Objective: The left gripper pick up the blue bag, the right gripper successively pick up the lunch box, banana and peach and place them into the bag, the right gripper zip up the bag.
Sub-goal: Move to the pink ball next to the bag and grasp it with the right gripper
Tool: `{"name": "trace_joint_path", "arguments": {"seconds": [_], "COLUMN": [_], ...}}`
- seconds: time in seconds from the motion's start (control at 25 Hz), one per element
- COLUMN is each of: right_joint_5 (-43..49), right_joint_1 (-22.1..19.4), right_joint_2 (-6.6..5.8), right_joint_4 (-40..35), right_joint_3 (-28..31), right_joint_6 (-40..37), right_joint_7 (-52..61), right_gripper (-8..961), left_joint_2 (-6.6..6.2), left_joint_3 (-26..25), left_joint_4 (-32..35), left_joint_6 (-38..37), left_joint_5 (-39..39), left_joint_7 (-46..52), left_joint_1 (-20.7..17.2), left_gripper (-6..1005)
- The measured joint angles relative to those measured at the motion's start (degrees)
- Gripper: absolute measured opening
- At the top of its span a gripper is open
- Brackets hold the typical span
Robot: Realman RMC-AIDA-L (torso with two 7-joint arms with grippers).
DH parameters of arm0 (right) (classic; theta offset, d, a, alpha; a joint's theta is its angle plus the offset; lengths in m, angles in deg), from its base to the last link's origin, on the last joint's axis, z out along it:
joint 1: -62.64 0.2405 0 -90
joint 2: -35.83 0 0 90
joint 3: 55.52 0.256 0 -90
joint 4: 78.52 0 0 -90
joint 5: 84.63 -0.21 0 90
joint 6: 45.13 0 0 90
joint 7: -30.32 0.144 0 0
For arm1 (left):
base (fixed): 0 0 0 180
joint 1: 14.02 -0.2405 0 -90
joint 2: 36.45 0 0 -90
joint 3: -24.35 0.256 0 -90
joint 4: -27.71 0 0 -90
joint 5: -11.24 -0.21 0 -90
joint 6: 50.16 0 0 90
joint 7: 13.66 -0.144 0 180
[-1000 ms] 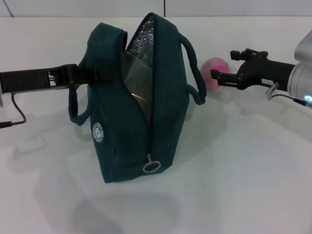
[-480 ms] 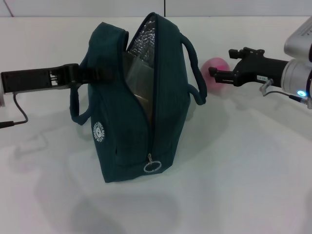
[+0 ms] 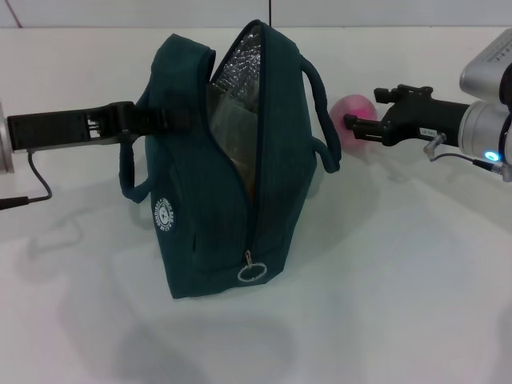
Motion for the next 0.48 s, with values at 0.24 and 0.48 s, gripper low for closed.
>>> {"name": "trace_joint_path", "arguments": {"seconds": [0.24,0.48], "right_joint_5": [0.05,-0.02], "right_joint_1": [0.58,0.46], "right_joint_2": [0.00,0.00], "right_joint_4": [0.43,0.00], "right_joint_3": [-1.23,-1.30], "right_joint_6": [0.16,0.77], "right_joint_7": [0.00,0.04], "right_gripper": [766,444], "left_joint_2": [-0.03,-0.11], "left_joint_3": [0.00,0.00], "left_joint_4": [0.00,0.00], "left_joint_6": [0.00,-0.07], "left_joint_5": [0.07,0.13], "left_joint_7": [-0.03,-0.05], "left_joint_1": [-0.09,-0.38], "left_gripper": [64,64]}}
